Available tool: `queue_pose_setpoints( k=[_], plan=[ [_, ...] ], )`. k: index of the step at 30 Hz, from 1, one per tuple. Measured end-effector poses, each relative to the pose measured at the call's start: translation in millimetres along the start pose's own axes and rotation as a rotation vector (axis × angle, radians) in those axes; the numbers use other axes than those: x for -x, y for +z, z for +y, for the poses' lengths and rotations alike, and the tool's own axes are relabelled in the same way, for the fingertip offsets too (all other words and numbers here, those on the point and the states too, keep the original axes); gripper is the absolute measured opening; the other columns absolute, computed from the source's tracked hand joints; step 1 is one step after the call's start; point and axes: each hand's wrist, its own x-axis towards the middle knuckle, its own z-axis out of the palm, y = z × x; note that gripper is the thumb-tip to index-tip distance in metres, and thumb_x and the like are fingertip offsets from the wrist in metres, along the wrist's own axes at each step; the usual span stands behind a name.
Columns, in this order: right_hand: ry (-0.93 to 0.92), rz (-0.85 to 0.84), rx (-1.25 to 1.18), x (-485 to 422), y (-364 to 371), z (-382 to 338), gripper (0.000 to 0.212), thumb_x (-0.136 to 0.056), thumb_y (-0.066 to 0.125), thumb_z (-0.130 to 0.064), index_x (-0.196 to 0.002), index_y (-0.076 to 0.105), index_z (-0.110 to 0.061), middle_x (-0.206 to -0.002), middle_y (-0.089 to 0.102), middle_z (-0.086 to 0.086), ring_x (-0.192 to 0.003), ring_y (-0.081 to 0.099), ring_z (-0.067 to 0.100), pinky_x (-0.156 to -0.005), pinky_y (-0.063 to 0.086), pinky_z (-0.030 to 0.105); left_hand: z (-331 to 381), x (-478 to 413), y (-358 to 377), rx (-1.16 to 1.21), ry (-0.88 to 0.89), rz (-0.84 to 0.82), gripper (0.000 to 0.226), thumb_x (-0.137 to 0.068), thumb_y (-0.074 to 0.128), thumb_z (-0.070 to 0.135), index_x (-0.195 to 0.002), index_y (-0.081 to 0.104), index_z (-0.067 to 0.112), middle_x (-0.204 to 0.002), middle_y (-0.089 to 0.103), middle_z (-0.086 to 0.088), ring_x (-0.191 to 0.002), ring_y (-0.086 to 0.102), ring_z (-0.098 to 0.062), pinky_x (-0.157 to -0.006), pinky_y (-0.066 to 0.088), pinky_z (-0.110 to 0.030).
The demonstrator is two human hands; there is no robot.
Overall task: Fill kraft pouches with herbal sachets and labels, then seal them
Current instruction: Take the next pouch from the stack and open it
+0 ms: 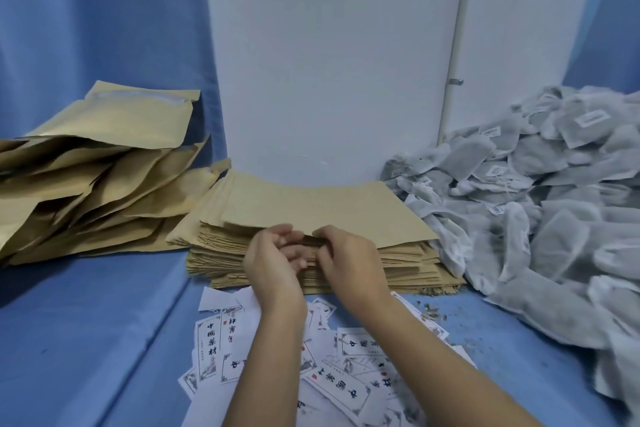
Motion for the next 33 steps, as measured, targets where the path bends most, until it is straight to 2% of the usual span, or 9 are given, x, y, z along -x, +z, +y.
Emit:
queue_pose_setpoints(
  k=[4, 7, 13, 17, 21, 25, 27, 30, 33],
  plan=[
    [0.21, 0.24, -0.396, 8.0, -0.6, -5.1, 0.019, -0.082, 0.055, 0.001, -0.08, 0.066, -0.015, -0.072, 0.065, -0.005, -0.066, 0.053, 0.001, -0.062, 0.037, 0.014, 14.1, 0.7, -2.2, 0.036, 0.119, 0.004, 0.026, -0.09, 0.032, 0.018, -0.068, 0.045, 0.011, -0.045, 0.053, 0.0, -0.038, 0.05, -0.015, -0.038, 0.036, -0.018],
    [0.288, 0.328, -0.554, 8.2, -6.4, -4.4, 0.03, -0.077, 0.055, 0.003, -0.067, 0.057, -0.025, -0.064, 0.058, -0.01, -0.063, 0.05, -0.004, -0.057, 0.037, 0.009, 20.5, -2.1, -2.8, 0.057, 0.105, 0.019, 0.034, -0.096, 0.03, 0.034, -0.071, 0.045, 0.015, -0.047, 0.054, 0.005, -0.042, 0.054, -0.014, -0.041, 0.039, -0.019],
    [0.114, 0.315, -0.313, 17.4, -9.2, 8.2, 0.021, -0.072, 0.058, 0.01, -0.065, 0.062, -0.009, -0.071, 0.061, -0.002, -0.077, 0.052, 0.012, -0.069, 0.038, 0.017, 25.0, -1.5, -3.5, 0.05, -0.018, -0.013, 0.044, -0.087, 0.035, 0.067, -0.104, 0.063, 0.037, -0.099, 0.069, 0.006, -0.088, 0.064, -0.015, -0.062, 0.057, -0.036],
    [0.202, 0.233, -0.217, 20.5, -9.6, 14.6, 0.032, -0.079, 0.052, 0.013, -0.08, 0.075, -0.011, -0.085, 0.069, -0.001, -0.091, 0.056, 0.017, -0.087, 0.042, 0.028, 30.3, -7.7, -5.6, -0.177, -0.038, 0.061, 0.018, -0.092, 0.043, 0.019, -0.08, 0.055, 0.018, -0.079, 0.059, -0.002, -0.071, 0.053, -0.019, -0.06, 0.043, -0.027],
    [0.398, 0.26, -0.462, 21.3, -15.4, 10.6, 0.033, -0.09, 0.051, 0.003, -0.107, 0.072, -0.017, -0.101, 0.069, -0.01, -0.093, 0.061, 0.003, -0.083, 0.045, 0.01, 31.6, -4.0, -1.4, -0.276, 0.277, 0.147, 0.029, -0.089, 0.031, -0.002, -0.081, 0.054, 0.013, -0.071, 0.052, 0.005, -0.062, 0.045, -0.016, -0.053, 0.038, -0.022],
    [0.523, 0.313, -0.777, 19.9, -15.4, 10.8, 0.022, -0.088, 0.065, -0.006, -0.104, 0.072, -0.018, -0.086, 0.071, -0.015, -0.082, 0.065, -0.008, -0.07, 0.044, 0.001, 34.2, 9.0, 8.0, -0.37, 0.668, 0.016, 0.042, -0.097, 0.031, 0.005, -0.133, 0.052, 0.013, -0.113, 0.061, 0.01, -0.082, 0.054, 0.012, -0.071, 0.039, 0.0],
    [0.568, 0.288, -0.832, 20.4, -16.0, 10.3, 0.019, -0.084, 0.069, -0.008, -0.101, 0.071, -0.017, -0.075, 0.074, -0.008, -0.074, 0.068, -0.003, -0.067, 0.047, 0.004, 31.7, 12.6, 9.9, -0.459, 0.797, -0.135, 0.045, -0.099, 0.032, 0.005, -0.14, 0.046, 0.017, -0.129, 0.052, 0.019, -0.097, 0.05, 0.021, -0.081, 0.035, 0.004],
    [0.611, 0.252, -0.922, 18.1, -20.6, 7.1, 0.012, -0.087, 0.068, -0.022, -0.094, 0.071, -0.012, -0.067, 0.073, 0.001, -0.065, 0.071, 0.011, -0.067, 0.055, 0.017, 24.7, 10.9, 8.9, -0.732, 0.889, -0.412, 0.051, -0.097, 0.035, 0.001, -0.14, 0.044, 0.027, -0.141, 0.038, 0.024, -0.13, 0.036, 0.01, -0.105, 0.026, -0.007],
    [0.632, 0.176, -1.102, 13.1, -27.4, 3.0, 0.02, -0.094, 0.058, -0.03, -0.089, 0.071, -0.015, -0.083, 0.075, 0.005, -0.071, 0.073, 0.018, -0.07, 0.058, 0.027, 15.1, 5.2, 5.2, -1.143, 0.825, -0.543, 0.05, -0.096, 0.039, 0.004, -0.14, 0.045, 0.025, -0.147, 0.04, 0.011, -0.139, 0.03, -0.005, -0.113, 0.023, -0.023]
  ],
)
